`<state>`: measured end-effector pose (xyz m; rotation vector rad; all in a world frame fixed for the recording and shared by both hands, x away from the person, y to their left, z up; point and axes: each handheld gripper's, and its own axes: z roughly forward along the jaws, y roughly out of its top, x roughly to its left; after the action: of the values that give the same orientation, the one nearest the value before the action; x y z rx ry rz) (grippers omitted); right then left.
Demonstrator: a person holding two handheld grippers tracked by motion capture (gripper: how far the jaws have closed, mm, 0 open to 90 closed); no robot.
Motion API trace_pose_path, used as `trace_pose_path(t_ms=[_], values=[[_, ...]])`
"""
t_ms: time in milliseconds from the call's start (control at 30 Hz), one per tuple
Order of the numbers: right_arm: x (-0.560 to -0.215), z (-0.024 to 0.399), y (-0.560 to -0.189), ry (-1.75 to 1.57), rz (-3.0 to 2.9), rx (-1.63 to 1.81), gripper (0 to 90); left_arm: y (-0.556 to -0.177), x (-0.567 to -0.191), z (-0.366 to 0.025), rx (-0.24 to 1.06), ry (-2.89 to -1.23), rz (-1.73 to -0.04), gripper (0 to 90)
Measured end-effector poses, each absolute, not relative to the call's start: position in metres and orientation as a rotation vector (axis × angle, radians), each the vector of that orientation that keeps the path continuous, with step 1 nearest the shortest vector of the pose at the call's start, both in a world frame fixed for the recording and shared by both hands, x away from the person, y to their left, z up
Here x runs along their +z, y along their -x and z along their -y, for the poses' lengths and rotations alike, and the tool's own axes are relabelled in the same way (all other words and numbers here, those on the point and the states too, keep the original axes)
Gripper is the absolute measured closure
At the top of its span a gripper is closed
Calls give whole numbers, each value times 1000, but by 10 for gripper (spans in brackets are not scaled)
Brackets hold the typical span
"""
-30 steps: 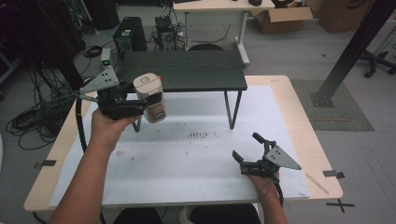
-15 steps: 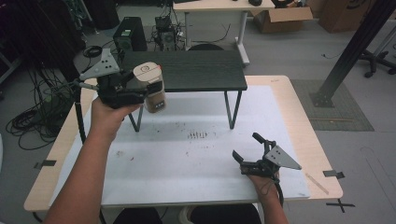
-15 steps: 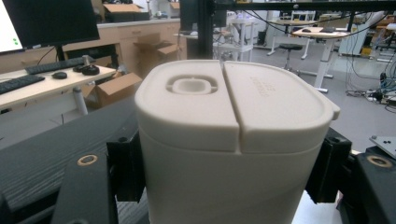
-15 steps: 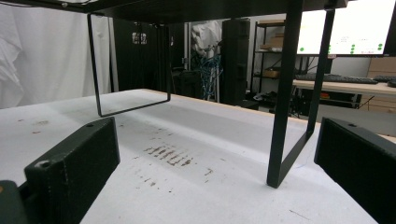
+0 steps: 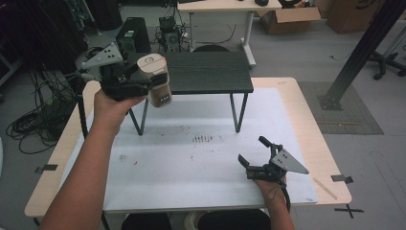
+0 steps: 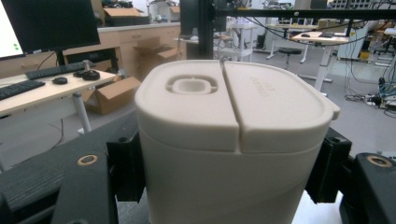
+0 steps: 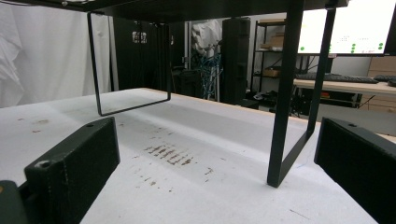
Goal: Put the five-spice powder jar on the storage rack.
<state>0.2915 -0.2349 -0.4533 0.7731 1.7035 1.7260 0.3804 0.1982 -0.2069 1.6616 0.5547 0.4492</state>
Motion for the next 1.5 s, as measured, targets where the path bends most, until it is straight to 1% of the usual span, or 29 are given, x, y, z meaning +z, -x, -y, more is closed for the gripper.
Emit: trace_pose_path(t_ms=[467, 1000, 1500], values=[[-453, 235, -291, -772, -1703, 1725, 0, -402, -198, -201, 475, -1656, -579, 317], [-453, 235, -291, -773, -1701, 1727, 0, -426, -203, -207, 498, -1650, -653, 318], [-453, 235, -291, -772, -1699, 1729, 0, -437, -209, -212, 538, -1644, -721, 318]])
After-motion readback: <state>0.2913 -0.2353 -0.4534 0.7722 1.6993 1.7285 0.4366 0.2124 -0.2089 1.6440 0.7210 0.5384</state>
